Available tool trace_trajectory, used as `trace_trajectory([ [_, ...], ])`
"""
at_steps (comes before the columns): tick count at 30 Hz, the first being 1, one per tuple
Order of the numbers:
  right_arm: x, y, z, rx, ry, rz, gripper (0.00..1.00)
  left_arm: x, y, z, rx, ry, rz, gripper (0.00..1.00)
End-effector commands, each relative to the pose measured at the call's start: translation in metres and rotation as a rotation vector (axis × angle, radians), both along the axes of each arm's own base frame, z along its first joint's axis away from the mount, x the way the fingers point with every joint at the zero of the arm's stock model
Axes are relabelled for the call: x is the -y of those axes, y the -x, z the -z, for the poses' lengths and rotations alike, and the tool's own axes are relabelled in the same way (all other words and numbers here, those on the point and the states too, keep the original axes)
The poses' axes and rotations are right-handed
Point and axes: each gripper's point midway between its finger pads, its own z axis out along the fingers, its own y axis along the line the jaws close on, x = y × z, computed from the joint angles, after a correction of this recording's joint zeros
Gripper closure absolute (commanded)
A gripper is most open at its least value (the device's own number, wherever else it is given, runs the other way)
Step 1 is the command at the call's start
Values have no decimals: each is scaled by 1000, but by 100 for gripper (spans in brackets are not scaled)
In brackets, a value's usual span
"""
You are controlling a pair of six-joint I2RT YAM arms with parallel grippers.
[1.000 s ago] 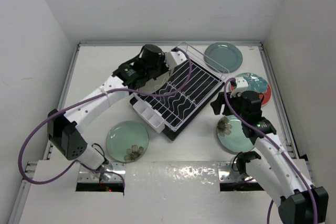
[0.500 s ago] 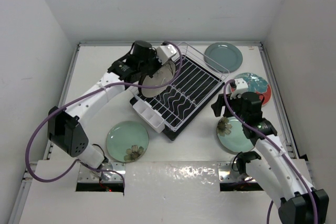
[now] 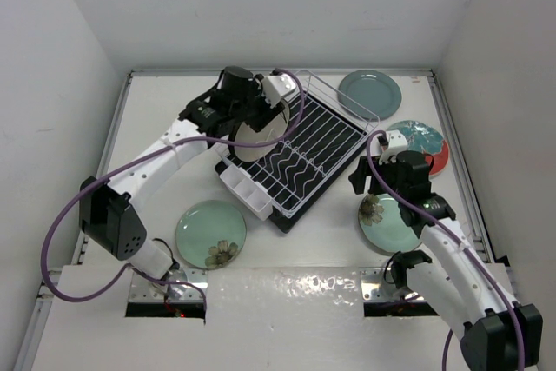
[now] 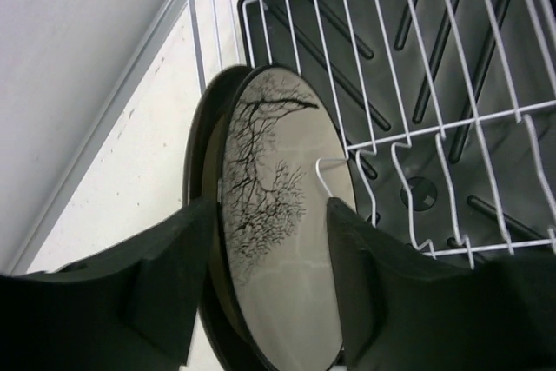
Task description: Load the plates into the dish rack
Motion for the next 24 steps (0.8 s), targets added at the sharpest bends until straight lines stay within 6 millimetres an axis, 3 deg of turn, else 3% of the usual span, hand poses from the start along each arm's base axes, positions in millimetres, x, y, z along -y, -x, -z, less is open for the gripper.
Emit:
trace_trajectory([
  [1,-2,-6,-12,39,-5,-1,28,3,-10,-58,125,66,1,46],
  [4,-2,-6,-11,32,-5,-1,28,1,-11,-91,190,97,-12,39],
  [9,-5,-7,-8,10,-11,-15,27,-8,-5,-164,298,209,-61,29],
  [11,-7,-8,-10,11,-14,-23,27,-13,1,-184,313,247,-88,26],
  [13,-8,-9,-11,6,-16,-28,27,-36,-2,-187,304,245,-193,21],
  [14,-9,-10,-11,7,-19,-30,28,-62,-7,-180,265,222,-257,21],
  [16,-10,-11,-11,6,-19,-33,28,-94,-13,-162,170,249,-343,20],
  [17,-11,-12,-12,11,-22,-39,28,-135,-18,-139,62,263,-397,20],
  [19,-13,-13,-12,11,-29,-44,28,-177,-17,-110,-89,331,-456,20],
  [21,-16,-13,-12,8,-34,-66,28,-228,0,-66,-318,428,-477,20],
  [22,-18,-14,-15,11,-35,-75,28,-239,9,-52,-344,388,-416,20],
  [23,-20,-14,-16,11,-36,-90,28,-244,33,-19,-469,365,-405,19],
  [24,-19,-14,-16,7,-27,-95,28,-245,45,-2,-501,317,-379,19],
])
